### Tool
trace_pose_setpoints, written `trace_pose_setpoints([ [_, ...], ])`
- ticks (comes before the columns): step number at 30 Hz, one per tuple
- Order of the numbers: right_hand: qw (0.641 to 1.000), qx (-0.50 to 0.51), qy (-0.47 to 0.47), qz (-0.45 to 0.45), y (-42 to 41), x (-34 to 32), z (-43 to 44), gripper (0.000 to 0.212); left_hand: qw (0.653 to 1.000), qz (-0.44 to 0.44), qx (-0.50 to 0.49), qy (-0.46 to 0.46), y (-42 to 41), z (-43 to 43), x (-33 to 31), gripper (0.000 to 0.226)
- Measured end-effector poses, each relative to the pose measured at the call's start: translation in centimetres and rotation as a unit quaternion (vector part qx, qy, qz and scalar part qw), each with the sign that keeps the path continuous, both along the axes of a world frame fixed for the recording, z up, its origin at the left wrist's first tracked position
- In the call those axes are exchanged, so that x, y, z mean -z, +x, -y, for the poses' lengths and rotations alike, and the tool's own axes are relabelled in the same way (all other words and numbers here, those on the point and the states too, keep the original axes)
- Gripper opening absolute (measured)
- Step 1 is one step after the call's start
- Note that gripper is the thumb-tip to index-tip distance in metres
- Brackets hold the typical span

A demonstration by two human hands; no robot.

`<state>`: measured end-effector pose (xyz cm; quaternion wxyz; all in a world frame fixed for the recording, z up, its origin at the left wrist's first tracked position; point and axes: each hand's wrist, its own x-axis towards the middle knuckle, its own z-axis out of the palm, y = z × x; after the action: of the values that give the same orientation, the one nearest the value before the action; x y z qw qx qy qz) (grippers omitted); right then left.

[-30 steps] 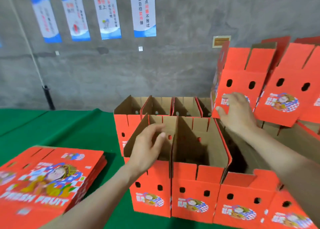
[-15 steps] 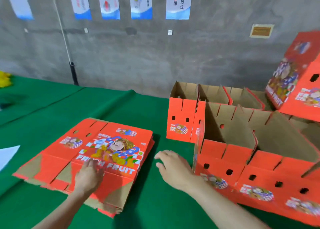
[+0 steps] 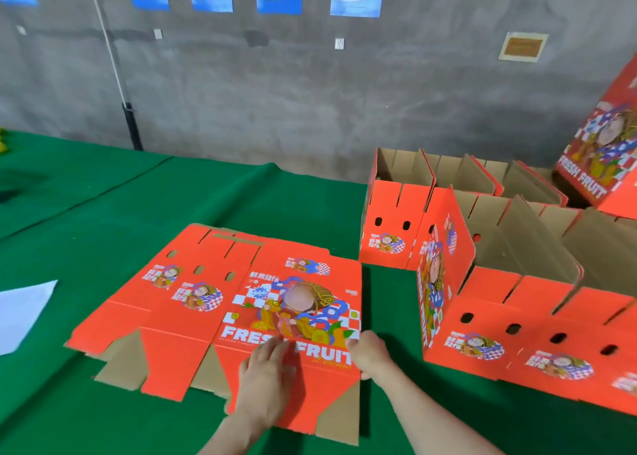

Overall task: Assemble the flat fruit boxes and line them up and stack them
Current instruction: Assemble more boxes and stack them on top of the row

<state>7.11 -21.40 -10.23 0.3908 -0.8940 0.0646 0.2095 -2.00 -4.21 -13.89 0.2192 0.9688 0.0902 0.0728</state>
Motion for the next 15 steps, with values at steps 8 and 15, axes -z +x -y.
trace_pose_setpoints([
  [8, 0.970, 0.151, 0.188, 0.025, 1.8, -4.4, 0.2, 0.020, 0.988, 0.014, 0.152, -0.036, -0.7, -5.3, -7.2, 0.052],
  [15, 0.962, 0.182, 0.205, 0.003, 2.3, -12.7, 2.1, 0.024, 0.956, 0.076, 0.268, 0.090, -1.6, -5.4, -17.3, 0.093],
])
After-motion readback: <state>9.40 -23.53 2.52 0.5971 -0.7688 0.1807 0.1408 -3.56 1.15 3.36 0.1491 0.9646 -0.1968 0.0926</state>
